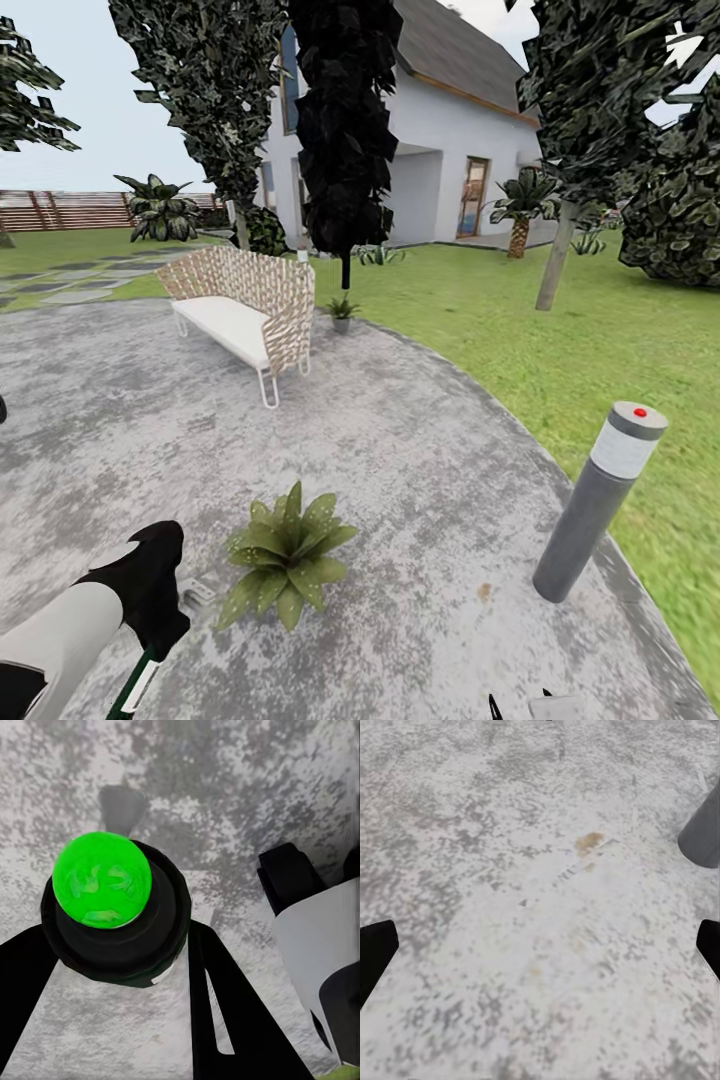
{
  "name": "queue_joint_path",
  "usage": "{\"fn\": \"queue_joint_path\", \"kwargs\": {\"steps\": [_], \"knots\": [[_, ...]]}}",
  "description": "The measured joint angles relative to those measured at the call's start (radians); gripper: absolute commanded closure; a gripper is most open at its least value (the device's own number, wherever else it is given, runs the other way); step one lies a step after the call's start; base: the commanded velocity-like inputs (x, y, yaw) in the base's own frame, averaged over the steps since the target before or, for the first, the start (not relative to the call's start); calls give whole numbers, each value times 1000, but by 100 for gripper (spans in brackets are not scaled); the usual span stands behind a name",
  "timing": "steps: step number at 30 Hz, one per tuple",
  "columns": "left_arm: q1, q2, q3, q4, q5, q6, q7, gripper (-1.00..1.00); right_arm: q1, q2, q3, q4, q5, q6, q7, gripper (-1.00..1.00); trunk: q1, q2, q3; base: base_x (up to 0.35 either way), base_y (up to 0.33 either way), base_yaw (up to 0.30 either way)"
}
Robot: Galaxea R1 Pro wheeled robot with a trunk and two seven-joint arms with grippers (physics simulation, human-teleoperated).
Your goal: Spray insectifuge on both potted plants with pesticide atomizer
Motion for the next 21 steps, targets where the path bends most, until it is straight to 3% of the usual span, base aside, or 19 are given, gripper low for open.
{"fn": "queue_joint_path", "kwargs": {"steps": [6, 21], "knots": [[0, 0, 0, -1, 4, 0, 0, 100, 0, 0, 0, 0, 0, 0, 0, -100, 0, 0, 0, 186, -199, 2], [0, 1, 2, -12, 4, 0, 0, 100, 0, 0, 0, 1, 0, 0, 0, -100, 0, 0, 0, 13, -270, 0]]}}
